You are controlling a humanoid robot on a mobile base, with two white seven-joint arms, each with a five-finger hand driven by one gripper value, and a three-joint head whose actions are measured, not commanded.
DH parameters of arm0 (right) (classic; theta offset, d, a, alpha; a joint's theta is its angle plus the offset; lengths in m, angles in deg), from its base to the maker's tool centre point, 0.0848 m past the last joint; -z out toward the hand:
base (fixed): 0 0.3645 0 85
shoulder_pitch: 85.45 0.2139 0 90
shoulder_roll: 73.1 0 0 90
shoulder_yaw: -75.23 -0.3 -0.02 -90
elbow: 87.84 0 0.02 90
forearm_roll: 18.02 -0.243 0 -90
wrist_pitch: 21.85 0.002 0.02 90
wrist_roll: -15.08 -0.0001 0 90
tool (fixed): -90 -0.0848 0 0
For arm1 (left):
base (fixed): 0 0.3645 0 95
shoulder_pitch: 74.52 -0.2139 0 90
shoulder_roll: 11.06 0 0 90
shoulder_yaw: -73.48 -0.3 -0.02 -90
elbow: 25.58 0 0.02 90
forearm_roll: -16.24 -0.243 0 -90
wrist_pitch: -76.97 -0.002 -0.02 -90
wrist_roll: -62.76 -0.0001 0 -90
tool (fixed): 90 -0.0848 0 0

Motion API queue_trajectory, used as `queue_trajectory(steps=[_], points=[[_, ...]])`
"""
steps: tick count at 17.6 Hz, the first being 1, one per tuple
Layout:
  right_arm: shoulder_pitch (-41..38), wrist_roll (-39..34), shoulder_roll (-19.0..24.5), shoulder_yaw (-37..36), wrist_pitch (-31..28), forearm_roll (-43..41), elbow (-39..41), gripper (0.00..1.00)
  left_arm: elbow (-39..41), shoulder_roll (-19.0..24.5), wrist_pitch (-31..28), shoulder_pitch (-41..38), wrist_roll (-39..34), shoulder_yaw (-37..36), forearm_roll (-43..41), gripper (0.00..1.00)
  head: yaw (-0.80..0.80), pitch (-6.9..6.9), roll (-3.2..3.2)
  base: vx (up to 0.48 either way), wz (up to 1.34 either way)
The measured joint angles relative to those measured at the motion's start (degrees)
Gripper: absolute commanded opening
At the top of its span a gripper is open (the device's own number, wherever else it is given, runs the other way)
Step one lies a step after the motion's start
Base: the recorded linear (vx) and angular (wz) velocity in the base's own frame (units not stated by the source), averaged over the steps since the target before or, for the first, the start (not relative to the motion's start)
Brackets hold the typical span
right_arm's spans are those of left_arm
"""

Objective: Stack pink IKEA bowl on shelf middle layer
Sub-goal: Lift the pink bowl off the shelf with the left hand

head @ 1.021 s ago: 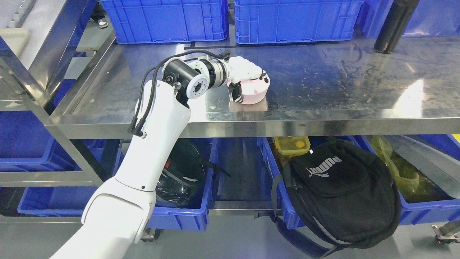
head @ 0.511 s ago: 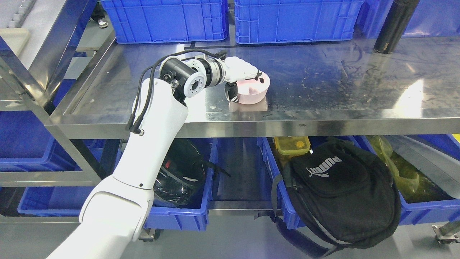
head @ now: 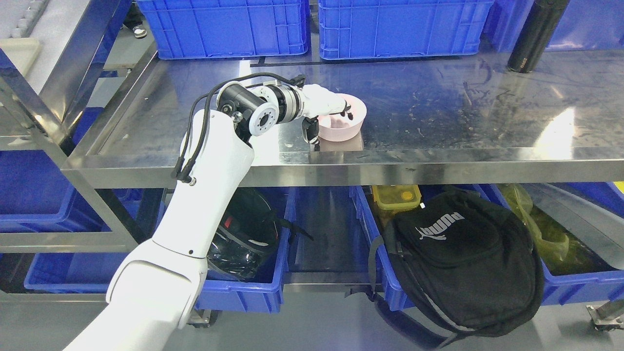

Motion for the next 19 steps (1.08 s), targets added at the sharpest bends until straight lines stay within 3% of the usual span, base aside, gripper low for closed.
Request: queue_trajectory(steps=[8, 9, 13, 15, 19], points=[[0.01, 0.00, 0.00, 0.00, 0.00, 0.00, 0.00, 1.00, -2.33, -0.75, 1.80, -0.26, -0.92, -0.63, 0.06, 0.69, 0.00, 0.00, 0.00, -0.014, 0.08], [0.00, 0.00, 0.00, 0.00, 0.00, 0.00, 0.00, 1.00, -2.56, -0.82, 1.80, -0.23, -1.11, -0.68, 0.05, 0.64, 0.00, 0.00, 0.00, -0.020, 0.09], [0.02, 0.00, 0.00, 0.00, 0.00, 0.00, 0.00, 1.00, -3.58, -0.99, 2.62, -0.10, -1.62, -0.68, 0.12, 0.18, 0.00, 0.00, 0.00, 0.004, 0.00], [0.02, 0.00, 0.00, 0.00, 0.00, 0.00, 0.00, 1.00, -3.98, -1.05, 3.84, -0.11, -1.78, -0.32, 0.27, 0.09, 0.00, 0.00, 0.00, 0.000, 0.00], [0.02, 0.00, 0.00, 0.00, 0.00, 0.00, 0.00, 1.00, -4.65, -1.15, 7.56, -0.12, -1.80, 1.41, 0.78, 0.01, 0.00, 0.00, 0.00, 0.000, 0.00]])
